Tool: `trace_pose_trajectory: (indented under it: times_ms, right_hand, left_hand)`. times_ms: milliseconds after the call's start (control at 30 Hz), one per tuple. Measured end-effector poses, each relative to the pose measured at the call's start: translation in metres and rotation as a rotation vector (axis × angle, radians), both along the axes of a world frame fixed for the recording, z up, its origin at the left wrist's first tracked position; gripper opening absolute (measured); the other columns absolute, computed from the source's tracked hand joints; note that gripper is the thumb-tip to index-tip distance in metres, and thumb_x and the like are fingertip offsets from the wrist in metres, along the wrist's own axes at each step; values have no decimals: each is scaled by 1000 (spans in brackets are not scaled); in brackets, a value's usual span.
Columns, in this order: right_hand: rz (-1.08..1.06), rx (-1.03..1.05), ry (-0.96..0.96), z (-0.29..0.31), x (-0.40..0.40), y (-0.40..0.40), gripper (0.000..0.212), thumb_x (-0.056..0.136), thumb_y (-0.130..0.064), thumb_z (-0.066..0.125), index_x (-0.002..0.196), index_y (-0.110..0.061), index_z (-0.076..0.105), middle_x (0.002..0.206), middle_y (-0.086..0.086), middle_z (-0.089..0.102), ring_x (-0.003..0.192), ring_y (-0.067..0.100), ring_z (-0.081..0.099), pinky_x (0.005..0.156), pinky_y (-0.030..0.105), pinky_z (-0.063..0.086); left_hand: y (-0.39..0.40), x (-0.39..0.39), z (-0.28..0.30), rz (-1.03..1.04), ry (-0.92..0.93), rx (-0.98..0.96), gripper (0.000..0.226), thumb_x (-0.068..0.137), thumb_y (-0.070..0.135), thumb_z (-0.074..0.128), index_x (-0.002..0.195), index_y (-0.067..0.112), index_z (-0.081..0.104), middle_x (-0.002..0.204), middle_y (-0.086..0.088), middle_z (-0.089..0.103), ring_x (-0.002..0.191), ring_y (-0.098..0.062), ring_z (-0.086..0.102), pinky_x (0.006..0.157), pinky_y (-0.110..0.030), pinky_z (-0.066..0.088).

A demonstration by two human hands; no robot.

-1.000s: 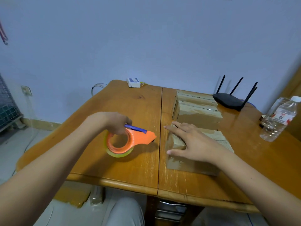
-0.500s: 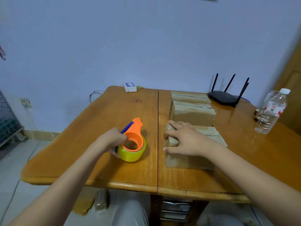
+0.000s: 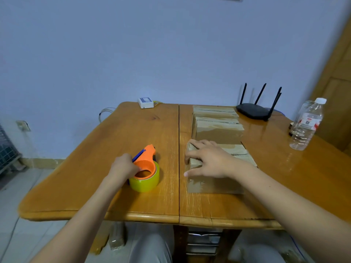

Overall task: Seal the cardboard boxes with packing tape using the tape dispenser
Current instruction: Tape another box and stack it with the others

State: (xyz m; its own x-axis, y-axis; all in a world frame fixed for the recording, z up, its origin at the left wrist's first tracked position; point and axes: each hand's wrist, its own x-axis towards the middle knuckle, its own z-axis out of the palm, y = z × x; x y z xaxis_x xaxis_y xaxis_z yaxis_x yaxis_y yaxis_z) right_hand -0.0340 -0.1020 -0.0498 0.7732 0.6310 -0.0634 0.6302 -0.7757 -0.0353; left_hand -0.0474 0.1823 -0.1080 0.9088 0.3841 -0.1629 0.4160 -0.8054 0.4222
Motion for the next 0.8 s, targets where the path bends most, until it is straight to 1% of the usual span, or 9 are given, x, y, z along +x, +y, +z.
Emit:
trace_pose_trajectory:
  times_ms: [133, 233, 333, 400, 500, 567, 633, 733, 800]
  right_hand:
    - [13, 11, 5, 1, -2, -1, 54, 85, -76, 52, 133, -51, 51, 169, 4, 8, 153, 33, 9, 122, 50, 9]
    - [29, 11, -21, 0, -5, -4, 65, 86, -82, 40, 146, -56, 33, 169, 3, 9, 154, 28, 10, 123, 49, 5]
    - [-15, 412, 100, 11, -13, -8, 58, 95, -70, 41, 149, -52, 35, 163, -6, 30, 144, 10, 32, 121, 40, 21]
    - [-144, 750, 47, 19, -13, -15, 49, 100, -57, 45, 146, -41, 45, 152, -11, 46, 134, 6, 45, 114, 36, 36]
    - [-390, 880, -116, 28, -7, -39, 43, 103, -39, 52, 143, -26, 50, 142, -7, 55, 131, 12, 50, 109, 35, 41]
    - [-570, 898, -103, 28, -4, -59, 44, 102, -33, 53, 144, -20, 47, 123, -4, 62, 116, 18, 61, 92, 32, 50]
    - [-733, 846, -49, 22, -3, -76, 44, 102, -32, 52, 142, -14, 45, 104, -4, 60, 98, 21, 65, 76, 31, 50]
    - [-879, 677, 119, 11, -6, -91, 51, 103, -50, 43, 130, -8, 54, 115, 10, 61, 95, 26, 60, 73, 34, 51]
    - [-920, 665, 249, 7, -12, -93, 68, 103, -59, 35, 140, -3, 48, 122, 16, 61, 92, 29, 63, 63, 38, 57]
  left_hand:
    - [-4, -2, 7, -22, 32, 39, 30, 88, 25, 64, 115, 12, 61, 99, -7, 66, 87, -24, 64, 78, -36, 57]
    - [-18, -5, 15, -45, 124, 134, 47, 91, 36, 60, 132, 14, 52, 126, -11, 58, 116, -32, 55, 98, -44, 50]
    - [-45, -13, 30, -59, 70, 182, 55, 97, 39, 52, 144, 15, 39, 146, -19, 35, 138, -43, 29, 109, -53, 37]
    - [-65, -18, 45, -141, -18, 187, 57, 100, 42, 48, 149, 15, 35, 149, -21, 32, 138, -41, 29, 108, -51, 36]
    - [-91, -20, 62, -287, -131, -10, 57, 103, 44, 45, 151, 15, 37, 149, -15, 44, 136, -32, 42, 104, -40, 40]
    - [-104, -19, 66, -299, -183, -209, 55, 103, 47, 45, 149, 17, 42, 142, -10, 54, 127, -29, 54, 99, -36, 47]
    - [-115, -18, 66, -274, -180, -402, 57, 103, 49, 42, 148, 15, 43, 126, -7, 60, 113, -29, 62, 93, -42, 56]
    - [-130, -17, 63, -226, -67, -548, 70, 100, 59, 37, 151, 10, 35, 137, -12, 54, 105, -31, 65, 72, -38, 62]
    - [-138, -18, 61, -204, 2, -583, 79, 97, 65, 32, 154, 10, 28, 149, -17, 46, 105, -36, 66, 66, -35, 61]
